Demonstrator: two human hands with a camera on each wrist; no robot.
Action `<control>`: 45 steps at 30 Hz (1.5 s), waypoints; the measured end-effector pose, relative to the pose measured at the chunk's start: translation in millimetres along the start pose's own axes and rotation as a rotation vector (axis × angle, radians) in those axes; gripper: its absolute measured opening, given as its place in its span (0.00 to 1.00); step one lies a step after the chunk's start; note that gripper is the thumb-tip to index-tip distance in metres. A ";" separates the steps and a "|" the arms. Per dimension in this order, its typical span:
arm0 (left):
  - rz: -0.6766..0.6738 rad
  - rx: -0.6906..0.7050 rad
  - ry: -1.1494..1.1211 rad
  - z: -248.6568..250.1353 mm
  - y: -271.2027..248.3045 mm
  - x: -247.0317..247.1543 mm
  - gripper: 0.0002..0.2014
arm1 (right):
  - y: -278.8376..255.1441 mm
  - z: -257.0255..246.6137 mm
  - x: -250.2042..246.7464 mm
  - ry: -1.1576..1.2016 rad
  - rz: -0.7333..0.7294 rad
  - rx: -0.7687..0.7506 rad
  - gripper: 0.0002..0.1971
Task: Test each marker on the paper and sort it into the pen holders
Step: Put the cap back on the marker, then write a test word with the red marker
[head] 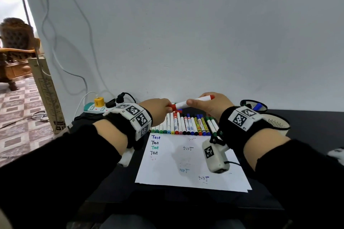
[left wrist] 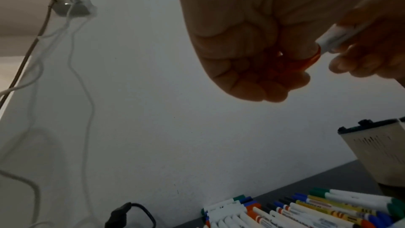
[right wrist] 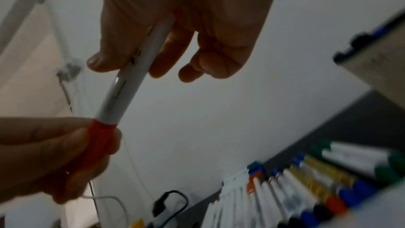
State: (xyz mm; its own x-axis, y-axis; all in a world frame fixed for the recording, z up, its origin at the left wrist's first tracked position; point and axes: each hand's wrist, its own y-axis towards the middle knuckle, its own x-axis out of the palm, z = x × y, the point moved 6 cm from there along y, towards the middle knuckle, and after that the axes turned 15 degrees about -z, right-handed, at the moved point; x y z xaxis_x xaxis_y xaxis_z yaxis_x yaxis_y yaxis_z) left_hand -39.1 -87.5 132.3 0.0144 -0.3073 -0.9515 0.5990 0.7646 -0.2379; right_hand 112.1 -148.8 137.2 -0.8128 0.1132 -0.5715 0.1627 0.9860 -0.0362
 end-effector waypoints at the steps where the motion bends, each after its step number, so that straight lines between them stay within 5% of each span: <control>1: -0.006 0.006 0.031 1.3 3.6 0.2 0.12 | 0.6 -0.7 -3.6 -0.066 -0.029 0.015 0.19; 6: -0.041 0.025 0.216 10.0 18.0 2.9 0.12 | -4.8 9.7 -14.8 -0.075 -0.124 0.025 0.08; 10: -0.064 0.064 0.265 25.3 30.7 12.7 0.12 | -2.8 24.5 -5.2 -0.319 -0.204 0.100 0.05; 16: -0.106 0.079 0.050 43.0 54.9 43.6 0.22 | 3.0 63.0 -21.7 -0.549 -0.216 0.271 0.10; 19: -0.234 0.023 0.188 49.1 66.1 80.6 0.33 | 5.0 95.0 -40.6 -0.516 -0.183 0.421 0.15; 26: -0.467 -0.025 0.328 66.8 90.0 136.9 0.38 | 10.6 180.8 -61.0 -0.365 -0.128 0.664 0.18; 45: -0.530 -0.065 0.341 67.5 110.5 174.0 0.44 | 3.5 213.4 -61.4 -0.636 -0.206 0.767 0.17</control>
State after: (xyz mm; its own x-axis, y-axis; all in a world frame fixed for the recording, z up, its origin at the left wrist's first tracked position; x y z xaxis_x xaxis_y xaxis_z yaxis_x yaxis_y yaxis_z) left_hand 83.6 -94.8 -46.4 -0.5333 -0.4640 -0.7073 0.4051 0.5939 -0.6951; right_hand 282.0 -178.5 -2.8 -0.4535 -0.3567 -0.8168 0.5500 0.6091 -0.5714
